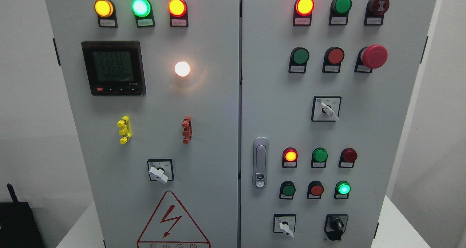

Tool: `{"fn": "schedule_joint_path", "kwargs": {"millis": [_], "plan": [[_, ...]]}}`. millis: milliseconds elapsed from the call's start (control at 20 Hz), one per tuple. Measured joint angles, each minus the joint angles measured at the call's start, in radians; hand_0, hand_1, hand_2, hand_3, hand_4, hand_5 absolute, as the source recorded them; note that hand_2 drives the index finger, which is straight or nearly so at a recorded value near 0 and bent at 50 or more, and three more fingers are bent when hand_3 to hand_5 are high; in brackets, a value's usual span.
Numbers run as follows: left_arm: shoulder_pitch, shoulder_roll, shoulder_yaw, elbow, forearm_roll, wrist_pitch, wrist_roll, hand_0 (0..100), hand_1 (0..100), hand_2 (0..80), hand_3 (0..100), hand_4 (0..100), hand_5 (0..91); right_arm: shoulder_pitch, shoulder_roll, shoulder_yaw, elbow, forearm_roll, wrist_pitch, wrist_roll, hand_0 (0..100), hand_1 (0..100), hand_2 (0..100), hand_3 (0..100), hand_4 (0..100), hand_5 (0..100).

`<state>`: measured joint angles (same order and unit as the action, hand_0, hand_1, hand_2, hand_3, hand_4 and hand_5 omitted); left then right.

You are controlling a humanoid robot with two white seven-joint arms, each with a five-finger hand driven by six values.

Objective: Trip black knob to open circuit

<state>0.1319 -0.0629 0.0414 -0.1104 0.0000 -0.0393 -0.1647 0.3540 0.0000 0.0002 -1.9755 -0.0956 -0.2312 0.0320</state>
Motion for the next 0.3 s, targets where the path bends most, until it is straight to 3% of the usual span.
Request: {"fn": "schedule_joint_path", "kwargs": {"millis": [300], "plan": [[0.0, 0.0, 0.0, 0.0, 0.0, 0.0, 0.0, 12, 39, 0.0, 0, 0, 0.0, 0.005, 0.0, 0.0, -0.006, 0.0, 0.0, 0.002, 0, 0, 0, 0, 0, 0]]}}
